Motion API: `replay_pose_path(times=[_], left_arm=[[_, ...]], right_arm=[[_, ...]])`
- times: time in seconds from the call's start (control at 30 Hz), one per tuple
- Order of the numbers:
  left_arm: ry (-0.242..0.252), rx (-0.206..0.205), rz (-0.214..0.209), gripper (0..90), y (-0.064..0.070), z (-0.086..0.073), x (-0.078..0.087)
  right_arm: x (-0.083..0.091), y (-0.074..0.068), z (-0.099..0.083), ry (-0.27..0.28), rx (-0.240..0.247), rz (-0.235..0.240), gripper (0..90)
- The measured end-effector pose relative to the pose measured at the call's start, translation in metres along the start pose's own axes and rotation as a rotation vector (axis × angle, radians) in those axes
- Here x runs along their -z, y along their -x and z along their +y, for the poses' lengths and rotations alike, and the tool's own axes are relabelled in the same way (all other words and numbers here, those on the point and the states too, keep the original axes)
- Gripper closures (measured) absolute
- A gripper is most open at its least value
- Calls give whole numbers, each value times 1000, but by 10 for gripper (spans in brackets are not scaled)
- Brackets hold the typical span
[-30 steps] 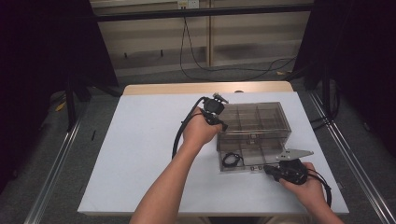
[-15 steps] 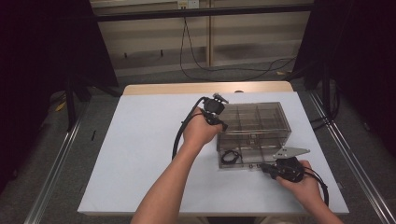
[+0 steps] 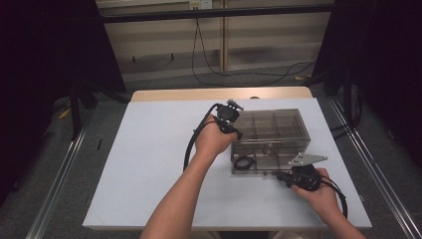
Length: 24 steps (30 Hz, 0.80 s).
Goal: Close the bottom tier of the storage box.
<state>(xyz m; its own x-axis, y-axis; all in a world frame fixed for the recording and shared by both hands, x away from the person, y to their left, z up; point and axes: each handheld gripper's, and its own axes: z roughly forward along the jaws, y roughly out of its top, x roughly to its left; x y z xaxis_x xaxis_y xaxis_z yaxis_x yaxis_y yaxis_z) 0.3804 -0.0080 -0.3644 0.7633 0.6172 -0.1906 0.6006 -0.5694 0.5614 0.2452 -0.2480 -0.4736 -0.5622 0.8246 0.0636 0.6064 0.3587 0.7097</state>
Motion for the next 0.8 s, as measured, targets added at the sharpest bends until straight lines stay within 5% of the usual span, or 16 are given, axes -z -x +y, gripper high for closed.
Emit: replay_pose_path(times=[0.8], left_arm=[[-4,-1,1,900,0,0,0]], right_arm=[[-4,4,4,6,-3,-12,887]])
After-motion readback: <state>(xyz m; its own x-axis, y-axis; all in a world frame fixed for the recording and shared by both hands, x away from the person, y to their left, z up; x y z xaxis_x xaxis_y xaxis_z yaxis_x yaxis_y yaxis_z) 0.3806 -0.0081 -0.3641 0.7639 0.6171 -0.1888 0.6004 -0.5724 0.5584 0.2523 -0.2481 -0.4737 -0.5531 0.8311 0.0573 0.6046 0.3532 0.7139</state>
